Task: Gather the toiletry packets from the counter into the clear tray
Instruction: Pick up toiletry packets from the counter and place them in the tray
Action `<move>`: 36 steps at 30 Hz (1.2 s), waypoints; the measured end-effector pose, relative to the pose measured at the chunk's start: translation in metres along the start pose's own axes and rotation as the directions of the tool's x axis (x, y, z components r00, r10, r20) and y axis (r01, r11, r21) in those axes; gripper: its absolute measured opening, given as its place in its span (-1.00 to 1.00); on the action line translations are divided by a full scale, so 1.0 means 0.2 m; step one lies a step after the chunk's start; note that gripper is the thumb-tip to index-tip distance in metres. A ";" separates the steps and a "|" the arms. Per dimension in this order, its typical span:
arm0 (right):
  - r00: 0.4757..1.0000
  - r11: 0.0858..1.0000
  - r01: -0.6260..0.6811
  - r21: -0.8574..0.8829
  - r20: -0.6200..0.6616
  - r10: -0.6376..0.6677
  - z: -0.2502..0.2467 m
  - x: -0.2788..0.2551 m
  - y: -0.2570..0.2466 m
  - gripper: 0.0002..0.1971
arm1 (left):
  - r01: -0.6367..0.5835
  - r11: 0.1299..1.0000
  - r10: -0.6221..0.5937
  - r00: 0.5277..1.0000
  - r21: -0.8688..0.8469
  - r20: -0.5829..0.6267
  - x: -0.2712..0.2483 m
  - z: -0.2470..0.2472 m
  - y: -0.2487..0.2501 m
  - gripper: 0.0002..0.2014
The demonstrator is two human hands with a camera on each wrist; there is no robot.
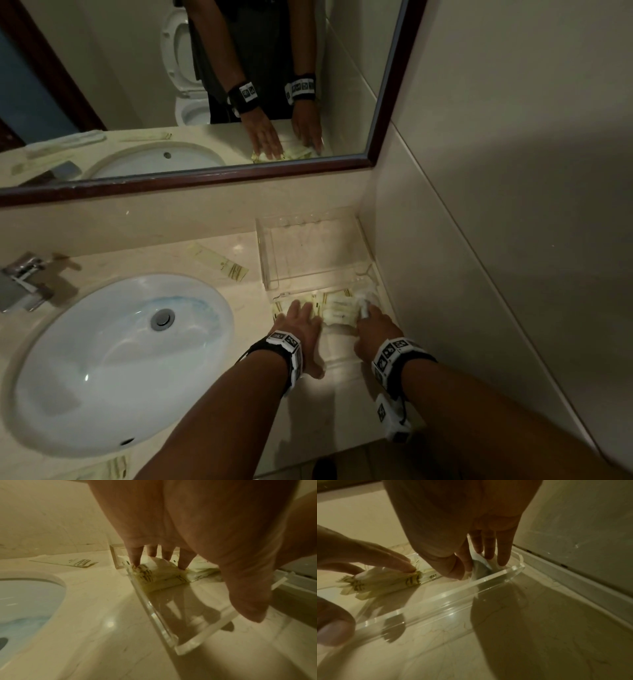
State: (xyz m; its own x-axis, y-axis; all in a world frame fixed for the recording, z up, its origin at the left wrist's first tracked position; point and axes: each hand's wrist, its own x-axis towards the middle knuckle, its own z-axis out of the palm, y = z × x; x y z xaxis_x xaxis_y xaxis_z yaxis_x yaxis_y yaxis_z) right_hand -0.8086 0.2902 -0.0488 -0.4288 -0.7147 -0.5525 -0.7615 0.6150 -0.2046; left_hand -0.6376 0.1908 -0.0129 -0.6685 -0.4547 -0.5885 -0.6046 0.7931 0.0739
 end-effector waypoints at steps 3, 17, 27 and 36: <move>1.000 1.000 0.014 -0.013 0.021 -0.014 -0.02 -0.01 0.00 0.01 | 0.000 1.000 0.000 1.000 -0.002 -0.006 -0.01 0.01 -0.01 0.18; 0.974 0.929 0.219 -0.298 0.003 -0.228 -0.10 -0.13 -0.16 -0.54 | -0.014 0.999 0.014 1.000 -0.036 -0.019 -0.01 0.00 -0.02 0.14; 0.987 0.958 0.144 -0.247 -0.039 -0.158 -0.16 -0.11 -0.12 -0.66 | -0.043 0.997 0.040 0.998 -0.070 -0.044 -0.01 0.01 -0.04 0.17; 0.946 0.910 0.300 -0.288 -0.032 -0.322 -0.07 -0.08 -0.17 -0.26 | -0.030 0.995 0.021 0.996 -0.100 -0.085 0.01 0.04 -0.06 0.20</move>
State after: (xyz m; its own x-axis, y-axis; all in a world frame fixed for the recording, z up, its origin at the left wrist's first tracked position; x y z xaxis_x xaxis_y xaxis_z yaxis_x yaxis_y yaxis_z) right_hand -0.7830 0.2763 -0.0217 -0.1763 -0.8850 -0.4310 -0.9610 0.2494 -0.1191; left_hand -0.6282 0.1848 -0.0216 -0.7154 -0.4706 -0.5166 -0.6250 0.7615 0.1718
